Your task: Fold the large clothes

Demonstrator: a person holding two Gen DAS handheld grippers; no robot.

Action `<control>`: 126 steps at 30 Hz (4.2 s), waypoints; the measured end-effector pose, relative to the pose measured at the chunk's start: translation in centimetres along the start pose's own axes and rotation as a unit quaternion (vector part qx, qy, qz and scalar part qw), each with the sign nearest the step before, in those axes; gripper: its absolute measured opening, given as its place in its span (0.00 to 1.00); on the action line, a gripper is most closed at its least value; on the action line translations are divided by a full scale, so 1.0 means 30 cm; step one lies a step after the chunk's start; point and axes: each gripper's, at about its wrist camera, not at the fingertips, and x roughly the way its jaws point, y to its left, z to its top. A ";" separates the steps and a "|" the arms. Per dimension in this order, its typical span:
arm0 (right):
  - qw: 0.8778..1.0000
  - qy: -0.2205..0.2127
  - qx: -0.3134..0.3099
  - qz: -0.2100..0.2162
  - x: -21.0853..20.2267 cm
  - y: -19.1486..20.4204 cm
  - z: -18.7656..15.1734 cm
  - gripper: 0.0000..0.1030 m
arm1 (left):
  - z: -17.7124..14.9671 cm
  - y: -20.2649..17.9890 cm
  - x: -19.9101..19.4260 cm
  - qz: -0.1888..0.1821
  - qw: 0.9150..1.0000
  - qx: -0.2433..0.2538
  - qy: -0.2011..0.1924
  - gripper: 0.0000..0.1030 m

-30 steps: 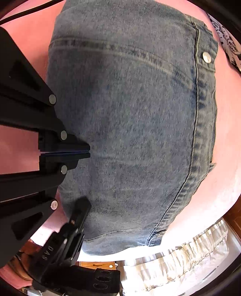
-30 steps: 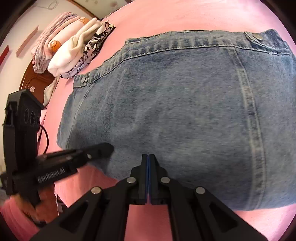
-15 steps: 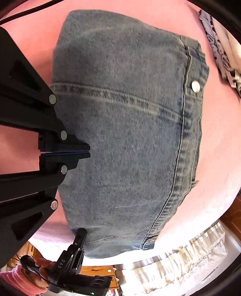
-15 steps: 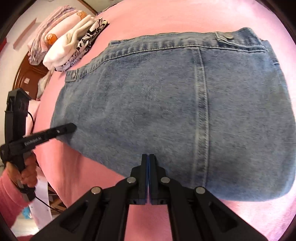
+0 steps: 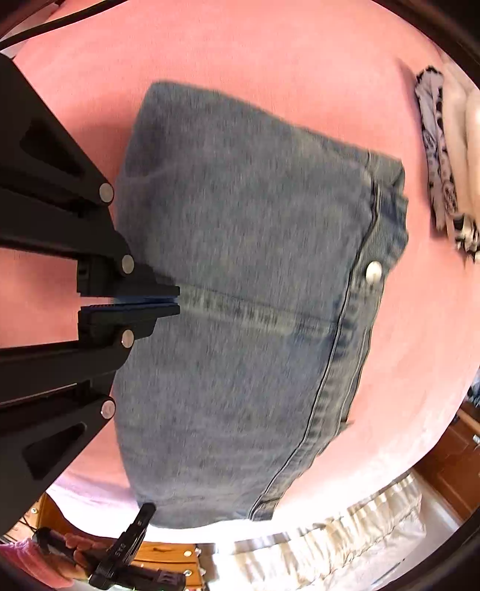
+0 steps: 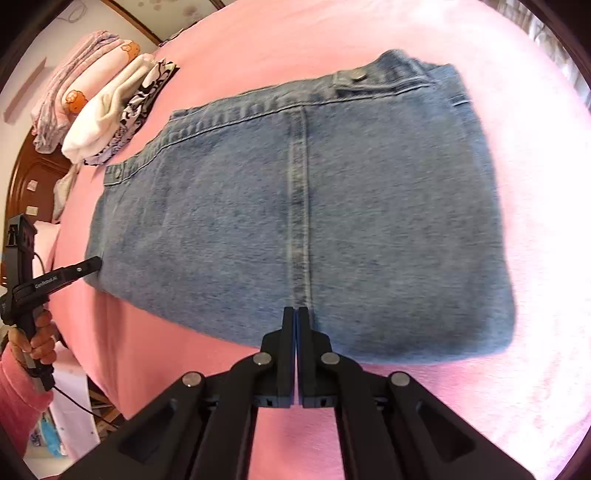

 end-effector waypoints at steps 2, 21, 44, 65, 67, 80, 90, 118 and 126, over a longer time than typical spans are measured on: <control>1.000 0.001 0.007 -0.020 -0.009 -0.021 -0.005 0.00 | -0.001 0.044 -0.006 0.010 1.000 -0.010 0.000 0.02; 0.994 0.016 0.051 -0.095 -0.055 -0.232 -0.050 0.00 | 0.017 0.411 -0.031 0.094 0.995 -0.002 0.016 0.06; 0.992 -0.043 0.082 -0.090 -0.228 -0.074 0.066 0.08 | 0.056 0.422 -0.193 0.094 0.990 -0.100 -0.014 0.69; 0.999 -0.032 0.003 -0.006 0.014 0.441 0.221 0.42 | -0.178 0.536 -0.029 -0.021 0.924 -0.382 -0.029 0.78; 0.999 -0.030 -0.008 -0.007 0.045 0.471 0.237 0.42 | -0.178 0.543 0.003 -0.036 0.915 -0.400 -0.032 0.77; 1.000 0.000 -0.015 -0.003 0.158 0.512 0.290 0.25 | -0.141 0.575 0.126 -0.149 0.881 -0.446 -0.056 0.57; 1.000 0.013 -0.007 0.002 0.215 0.508 0.309 0.19 | -0.124 0.609 0.159 -0.182 0.867 -0.459 -0.071 0.36; 0.997 -0.005 0.081 0.007 0.274 0.486 0.131 0.00 | -0.042 0.351 -0.142 -0.174 0.924 -0.287 -0.184 0.08; 0.995 -0.014 0.082 0.051 0.257 0.443 0.109 0.00 | -0.027 0.110 -0.277 -0.224 0.927 -0.181 -0.239 0.08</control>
